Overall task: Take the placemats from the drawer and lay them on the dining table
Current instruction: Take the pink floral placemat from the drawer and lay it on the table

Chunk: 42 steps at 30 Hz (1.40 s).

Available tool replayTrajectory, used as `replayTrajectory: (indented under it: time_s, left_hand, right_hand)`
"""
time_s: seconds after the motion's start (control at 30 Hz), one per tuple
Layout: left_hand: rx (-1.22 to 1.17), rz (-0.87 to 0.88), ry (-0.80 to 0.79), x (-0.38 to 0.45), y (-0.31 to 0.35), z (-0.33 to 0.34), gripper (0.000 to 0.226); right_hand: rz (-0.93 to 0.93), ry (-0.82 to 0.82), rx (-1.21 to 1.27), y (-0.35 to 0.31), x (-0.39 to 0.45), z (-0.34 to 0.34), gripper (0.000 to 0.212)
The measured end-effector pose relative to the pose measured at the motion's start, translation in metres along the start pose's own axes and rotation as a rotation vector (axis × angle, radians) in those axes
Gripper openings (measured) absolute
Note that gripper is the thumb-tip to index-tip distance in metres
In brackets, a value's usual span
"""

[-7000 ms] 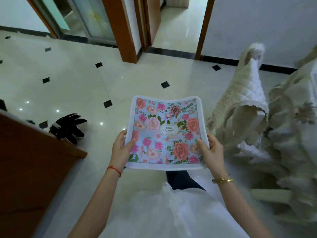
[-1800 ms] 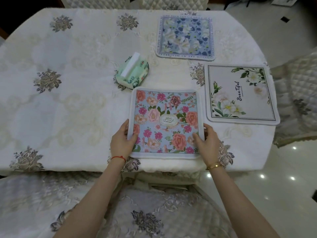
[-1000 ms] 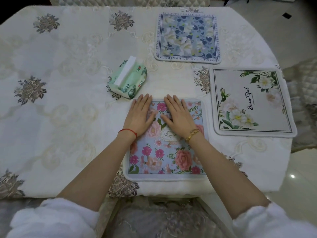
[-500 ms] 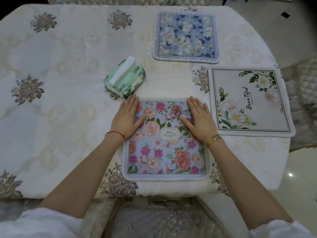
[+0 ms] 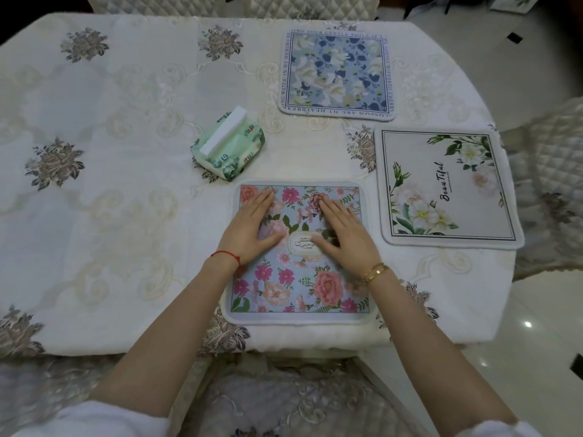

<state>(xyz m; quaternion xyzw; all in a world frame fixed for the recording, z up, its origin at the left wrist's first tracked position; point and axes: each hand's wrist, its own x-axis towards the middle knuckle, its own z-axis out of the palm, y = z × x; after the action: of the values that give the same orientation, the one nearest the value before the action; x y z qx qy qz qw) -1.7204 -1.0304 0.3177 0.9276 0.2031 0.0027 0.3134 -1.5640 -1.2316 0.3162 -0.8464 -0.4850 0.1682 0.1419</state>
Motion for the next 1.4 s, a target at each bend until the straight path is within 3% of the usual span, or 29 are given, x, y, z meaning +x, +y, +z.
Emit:
replayTrajectory:
  time_s: [0.3,0.57,1.0,1.13,1.4]
  left_hand:
    - [0.048,-0.11,0.044,-0.031,-0.011,-0.011,0.089]
    - [0.043,-0.02,-0.07,-0.089,0.023,0.023,0.082]
    - [0.107,-0.12,-0.038,-0.133,0.007,0.008,0.081]
    - [0.089,-0.104,-0.026,-0.148,0.022,0.015,0.077]
    - [0.076,-0.076,-0.066,-0.156,0.046,0.044,0.077]
  right_hand:
    - [0.145,0.048,-0.013,0.019,-0.032,-0.013,0.079]
    - [-0.066,-0.098,0.02,-0.046,-0.066,0.035,0.071]
    - [0.07,-0.056,0.004,-0.002,-0.115,0.009,0.076]
    - [0.079,0.027,-0.013,-0.027,-0.13,0.012,0.069]
    - [-0.002,-0.013,0.012,-0.063,-0.14,0.053,0.063]
